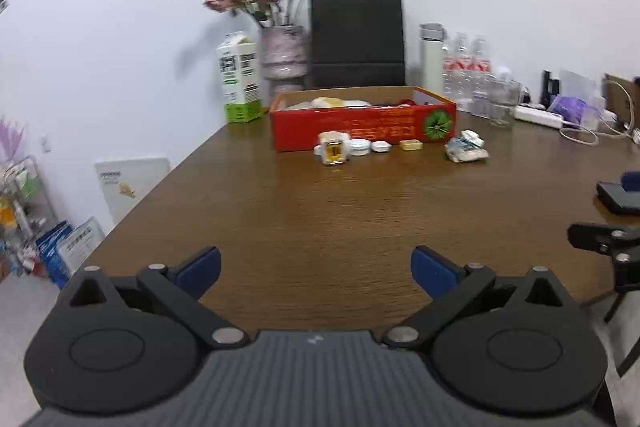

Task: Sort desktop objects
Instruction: 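Move both tools back toward the small white items on the table, then grasp the white charger plug with the left tool while the right tool grasps a white round puck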

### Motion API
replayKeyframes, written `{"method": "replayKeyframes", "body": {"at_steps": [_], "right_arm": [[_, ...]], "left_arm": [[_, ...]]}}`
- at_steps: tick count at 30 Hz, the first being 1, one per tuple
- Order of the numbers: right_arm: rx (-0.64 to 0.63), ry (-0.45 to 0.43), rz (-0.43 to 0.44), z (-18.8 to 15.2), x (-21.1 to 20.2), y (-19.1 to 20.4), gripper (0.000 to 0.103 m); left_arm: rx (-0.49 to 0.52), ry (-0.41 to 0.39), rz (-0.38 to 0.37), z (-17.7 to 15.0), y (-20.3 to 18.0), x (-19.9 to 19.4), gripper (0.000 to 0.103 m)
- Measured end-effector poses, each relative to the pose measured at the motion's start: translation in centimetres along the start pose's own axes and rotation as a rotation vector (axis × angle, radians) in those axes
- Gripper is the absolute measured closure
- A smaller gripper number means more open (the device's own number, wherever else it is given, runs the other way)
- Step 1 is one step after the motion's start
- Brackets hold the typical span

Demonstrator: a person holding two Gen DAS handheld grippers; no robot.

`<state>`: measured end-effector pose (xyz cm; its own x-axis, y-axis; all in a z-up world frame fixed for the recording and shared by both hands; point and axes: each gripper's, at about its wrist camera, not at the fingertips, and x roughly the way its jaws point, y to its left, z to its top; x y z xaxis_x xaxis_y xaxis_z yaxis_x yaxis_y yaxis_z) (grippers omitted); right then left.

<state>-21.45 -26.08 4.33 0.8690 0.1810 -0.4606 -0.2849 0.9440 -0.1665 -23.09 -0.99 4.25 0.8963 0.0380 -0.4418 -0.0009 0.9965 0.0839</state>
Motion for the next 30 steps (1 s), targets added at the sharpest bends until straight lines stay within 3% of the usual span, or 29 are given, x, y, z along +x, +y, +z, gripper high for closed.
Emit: {"method": "replayKeyframes", "body": {"at_steps": [8, 14, 17, 19, 21, 23, 26, 27, 29, 30], "right_arm": [[0.103, 0.024, -0.015, 0.4, 3.3, -1.3, 0.000], [0.118, 0.016, 0.035, 2.7, 8.2, -2.7, 0.003], [0.140, 0.031, 0.031, 4.6, 11.7, -3.8, 0.010], [0.143, 0.026, 0.047, 6.2, 13.6, -4.1, 0.025], [0.118, -0.013, 0.119, 7.6, 15.1, -3.8, 0.032], [0.098, -0.019, 0.175, 8.7, 16.8, -3.4, 0.034], [0.087, -0.009, 0.214, 10.0, 19.5, -2.9, 0.034], [0.083, -0.004, 0.223, 10.4, 20.4, -2.7, 0.034], [0.068, 0.000, 0.254, 10.9, 21.6, -2.2, 0.034], [0.055, 0.007, 0.282, 11.1, 22.3, -2.1, 0.034]], "left_arm": [[-0.052, 0.048, -0.009, 1.6, 0.8, 4.1, 0.000], [-0.042, 0.062, -0.076, 5.5, 1.1, 11.2, 0.000], [-0.010, 0.056, -0.081, 8.0, 0.4, 15.9, 0.001], [0.016, 0.039, -0.076, 9.2, 0.0, 18.8, 0.004], [0.047, 0.024, -0.083, 10.1, -0.1, 21.3, 0.005], [0.048, 0.053, -0.085, 10.9, 0.1, 23.9, 0.008], [0.029, 0.086, -0.171, 11.4, 0.8, 26.7, 0.010], [0.028, 0.092, -0.189, 11.4, 0.8, 27.4, 0.012], [0.027, 0.097, -0.206, 11.2, 0.8, 28.6, 0.029], [0.028, 0.109, -0.220, 11.0, 0.9, 29.1, 0.052]]}}
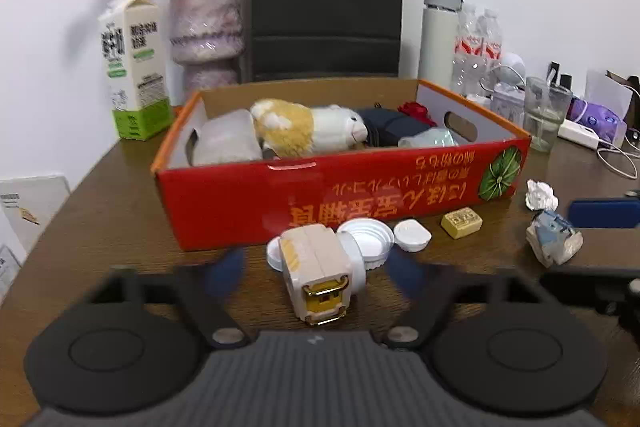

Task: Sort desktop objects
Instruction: 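Grasp the white charger plug with the left tool while the right tool grasps a white round puck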

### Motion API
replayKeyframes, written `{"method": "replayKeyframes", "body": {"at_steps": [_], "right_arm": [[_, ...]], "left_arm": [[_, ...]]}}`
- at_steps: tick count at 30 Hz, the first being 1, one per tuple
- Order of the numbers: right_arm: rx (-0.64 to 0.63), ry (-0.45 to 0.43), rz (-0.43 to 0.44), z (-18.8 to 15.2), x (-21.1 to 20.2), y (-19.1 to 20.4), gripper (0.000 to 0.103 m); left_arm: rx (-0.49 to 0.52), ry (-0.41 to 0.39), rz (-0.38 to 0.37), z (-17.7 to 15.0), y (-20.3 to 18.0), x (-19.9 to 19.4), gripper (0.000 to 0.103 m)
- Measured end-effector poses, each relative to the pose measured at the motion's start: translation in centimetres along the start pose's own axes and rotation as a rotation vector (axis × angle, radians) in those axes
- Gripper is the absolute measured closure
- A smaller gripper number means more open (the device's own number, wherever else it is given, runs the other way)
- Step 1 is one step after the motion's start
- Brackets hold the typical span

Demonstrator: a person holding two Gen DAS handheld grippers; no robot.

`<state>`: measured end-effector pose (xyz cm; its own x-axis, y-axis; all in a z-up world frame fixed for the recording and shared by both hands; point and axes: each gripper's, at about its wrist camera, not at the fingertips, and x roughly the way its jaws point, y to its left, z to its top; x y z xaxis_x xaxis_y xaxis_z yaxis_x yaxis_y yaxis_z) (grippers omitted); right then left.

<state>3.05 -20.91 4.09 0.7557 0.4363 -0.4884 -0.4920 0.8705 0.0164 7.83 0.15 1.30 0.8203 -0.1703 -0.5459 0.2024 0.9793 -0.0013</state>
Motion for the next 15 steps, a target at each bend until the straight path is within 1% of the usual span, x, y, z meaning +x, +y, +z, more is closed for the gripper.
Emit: {"method": "replayKeyframes", "body": {"at_steps": [1, 3, 5, 7, 8, 10, 11, 12, 13, 15], "right_arm": [[-0.012, 0.009, 0.022, 0.1, 0.5, 0.2, 0.034], [-0.046, 0.028, 0.055, 0.0, 1.4, 0.7, 0.035], [-0.104, 0.039, 0.096, -0.3, 1.9, 1.4, 0.034], [-0.172, 0.052, 0.139, -0.6, 2.2, 2.3, 0.034], [-0.208, 0.056, 0.168, -0.8, 2.3, 2.8, 0.034], [-0.267, 0.047, 0.222, -1.0, 2.5, 3.9, 0.034], [-0.300, 0.043, 0.249, -1.0, 2.6, 4.6, 0.034], [-0.342, 0.046, 0.268, -1.2, 2.7, 5.2, 0.034], [-0.378, 0.039, 0.279, -1.3, 2.8, 5.7, 0.034], [-0.434, 0.038, 0.297, -1.6, 3.1, 6.5, 0.033]], "left_arm": [[-0.007, 0.016, -0.018, -0.1, 0.2, 0.1, 0.060], [-0.028, 0.019, -0.022, -0.6, 0.7, -0.4, 0.061], [-0.014, 0.026, -0.036, -1.3, 1.0, -1.6, 0.061], [-0.012, 0.031, -0.110, -2.2, 1.5, -3.3, 0.061], [-0.011, 0.030, -0.133, -2.6, 1.7, -3.9, 0.061], [0.034, 0.026, -0.163, -3.4, 1.4, -5.1, 0.061], [0.057, 0.021, -0.165, -3.7, 1.3, -5.5, 0.062], [0.076, 0.015, -0.147, -4.1, 1.4, -5.8, 0.062], [0.092, 0.012, -0.158, -4.3, 1.6, -6.1, 0.062], [0.096, 0.019, -0.231, -4.6, 2.4, -6.7, 0.062]]}}
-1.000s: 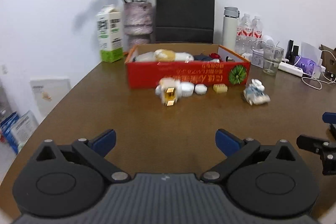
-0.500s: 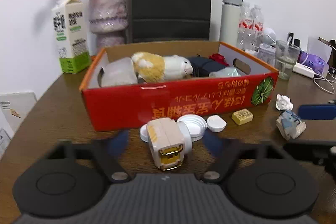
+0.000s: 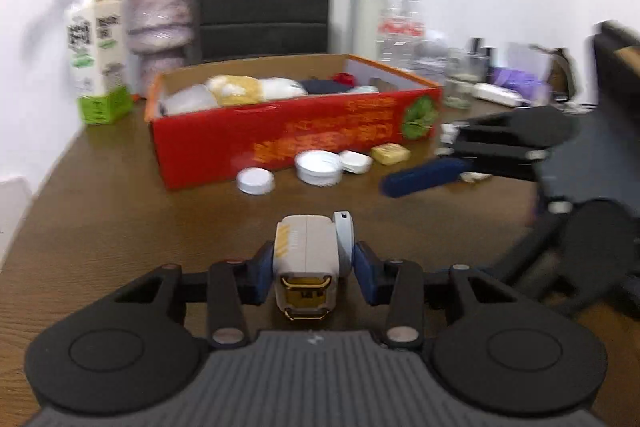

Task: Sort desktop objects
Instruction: 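Grasp the white charger plug with the left tool while the right tool grasps a white round puck, then carry the charger plug and white puck over the cardboard box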

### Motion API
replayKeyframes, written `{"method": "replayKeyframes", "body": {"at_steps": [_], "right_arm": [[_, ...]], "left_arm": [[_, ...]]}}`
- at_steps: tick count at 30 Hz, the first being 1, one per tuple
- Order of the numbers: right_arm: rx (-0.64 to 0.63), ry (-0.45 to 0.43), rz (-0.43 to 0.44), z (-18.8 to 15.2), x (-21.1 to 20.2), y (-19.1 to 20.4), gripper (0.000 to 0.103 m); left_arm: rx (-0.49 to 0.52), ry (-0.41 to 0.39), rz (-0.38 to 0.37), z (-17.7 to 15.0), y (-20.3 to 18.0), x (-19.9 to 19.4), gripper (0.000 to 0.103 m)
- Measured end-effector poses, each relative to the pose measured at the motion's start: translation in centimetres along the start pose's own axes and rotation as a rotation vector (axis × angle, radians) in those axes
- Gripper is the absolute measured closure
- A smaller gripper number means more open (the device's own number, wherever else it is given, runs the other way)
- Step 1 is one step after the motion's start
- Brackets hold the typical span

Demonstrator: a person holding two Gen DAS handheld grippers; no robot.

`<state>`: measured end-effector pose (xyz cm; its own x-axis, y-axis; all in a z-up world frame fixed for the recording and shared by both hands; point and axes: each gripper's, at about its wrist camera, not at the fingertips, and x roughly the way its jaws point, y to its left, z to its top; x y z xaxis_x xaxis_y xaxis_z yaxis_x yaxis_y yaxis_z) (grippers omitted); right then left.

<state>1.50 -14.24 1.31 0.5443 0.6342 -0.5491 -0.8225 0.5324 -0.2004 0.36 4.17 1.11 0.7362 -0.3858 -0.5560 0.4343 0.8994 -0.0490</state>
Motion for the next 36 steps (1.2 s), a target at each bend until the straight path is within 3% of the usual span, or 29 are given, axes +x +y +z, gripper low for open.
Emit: {"method": "replayKeyframes", "body": {"at_steps": [3, 4, 5, 7, 12, 21, 23, 30, 36], "right_arm": [[-0.074, 0.004, 0.063, 0.0, 0.5, 0.7, 0.034], [-0.096, -0.001, 0.093, -0.1, 0.4, 1.0, 0.038], [-0.119, -0.001, 0.120, -0.2, 0.4, 1.3, 0.044], [-0.147, -0.007, 0.158, -0.3, 0.2, 2.0, 0.065], [-0.132, -0.004, 0.128, -0.5, -0.4, 2.9, 0.065], [-0.041, 0.060, -0.024, -2.4, -3.2, 1.5, 0.065], [-0.007, 0.065, -0.051, -2.9, -4.1, 1.3, 0.065], [0.190, 0.038, -0.184, -4.4, -8.5, 1.7, 0.065], [0.465, 0.021, -0.368, -6.5, -12.4, 3.0, 0.065]], "left_arm": [[0.051, 0.006, -0.098, -0.7, 0.4, -1.2, 0.062], [0.066, 0.007, -0.122, -0.9, 0.5, -1.5, 0.061], [0.074, 0.005, -0.130, -1.2, 0.6, -1.7, 0.060], [0.038, 0.005, -0.144, -1.5, 1.2, -1.9, 0.059], [-0.013, -0.002, -0.146, -2.0, 1.9, -2.2, 0.046], [0.007, 0.009, -0.108, -2.0, 1.6, -1.9, 0.047], [-0.025, 0.004, -0.089, -1.8, 1.4, -1.8, 0.068], [-0.052, -0.028, 0.049, -2.7, -2.1, -4.0, 0.071], [-0.131, -0.035, 0.305, -4.7, -6.8, -7.5, 0.071]]}}
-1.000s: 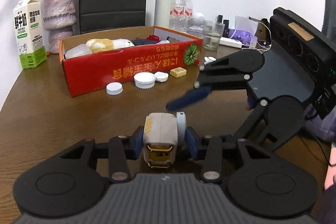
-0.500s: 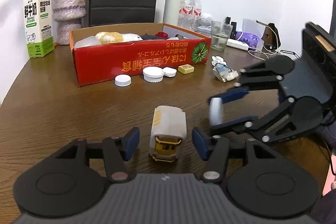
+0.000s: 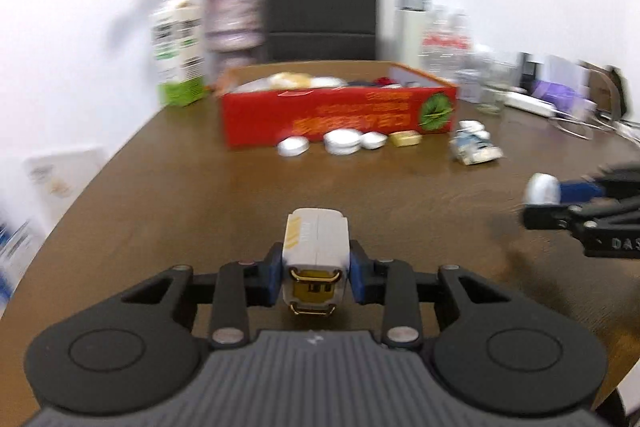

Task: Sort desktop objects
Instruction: 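Carry the charger plug and white puck over the cardboard box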

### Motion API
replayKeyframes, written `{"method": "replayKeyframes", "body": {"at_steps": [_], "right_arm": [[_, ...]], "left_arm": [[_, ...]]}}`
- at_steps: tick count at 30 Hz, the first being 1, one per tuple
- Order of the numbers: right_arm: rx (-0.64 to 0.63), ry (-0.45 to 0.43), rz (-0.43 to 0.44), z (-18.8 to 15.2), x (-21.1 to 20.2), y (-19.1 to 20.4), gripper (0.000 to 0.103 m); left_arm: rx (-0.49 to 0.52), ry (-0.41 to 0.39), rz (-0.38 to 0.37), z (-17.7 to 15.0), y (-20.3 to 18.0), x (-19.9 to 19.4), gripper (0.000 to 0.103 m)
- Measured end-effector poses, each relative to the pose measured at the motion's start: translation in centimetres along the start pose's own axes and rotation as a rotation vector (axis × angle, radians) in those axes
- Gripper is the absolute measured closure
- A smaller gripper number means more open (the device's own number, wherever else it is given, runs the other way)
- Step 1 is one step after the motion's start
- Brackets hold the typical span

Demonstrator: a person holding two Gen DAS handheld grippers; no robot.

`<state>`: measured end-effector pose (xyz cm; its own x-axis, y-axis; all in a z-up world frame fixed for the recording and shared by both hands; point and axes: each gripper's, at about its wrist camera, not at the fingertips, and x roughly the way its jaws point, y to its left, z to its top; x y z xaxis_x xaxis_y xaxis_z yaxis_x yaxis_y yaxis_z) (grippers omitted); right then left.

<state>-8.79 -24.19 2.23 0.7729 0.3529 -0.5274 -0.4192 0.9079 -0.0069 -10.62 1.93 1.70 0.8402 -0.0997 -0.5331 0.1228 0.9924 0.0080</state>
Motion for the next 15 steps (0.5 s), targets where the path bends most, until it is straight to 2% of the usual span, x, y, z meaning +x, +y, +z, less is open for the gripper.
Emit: {"method": "replayKeyframes", "body": {"at_steps": [3, 7, 10, 13, 15], "right_arm": [[0.057, -0.034, -0.049, -1.9, -2.1, 0.6, 0.065], [0.089, -0.101, -0.101, -3.5, -5.7, 1.5, 0.065], [0.083, -0.157, -0.139, -5.1, -9.2, 2.3, 0.065], [0.095, -0.193, -0.170, -6.7, -12.2, 2.6, 0.065], [0.112, -0.192, -0.159, -6.8, -13.0, 2.4, 0.065]], "left_arm": [[-0.056, 0.007, 0.059, -1.5, -1.0, -2.5, 0.071], [-0.041, -0.037, 0.123, -3.5, -2.7, -6.4, 0.070], [-0.101, -0.038, 0.206, -5.7, -2.9, -9.5, 0.070], [-0.121, -0.044, 0.237, -7.3, -2.5, -11.4, 0.070], [-0.111, -0.058, 0.222, -7.0, -2.2, -11.7, 0.070]]}}
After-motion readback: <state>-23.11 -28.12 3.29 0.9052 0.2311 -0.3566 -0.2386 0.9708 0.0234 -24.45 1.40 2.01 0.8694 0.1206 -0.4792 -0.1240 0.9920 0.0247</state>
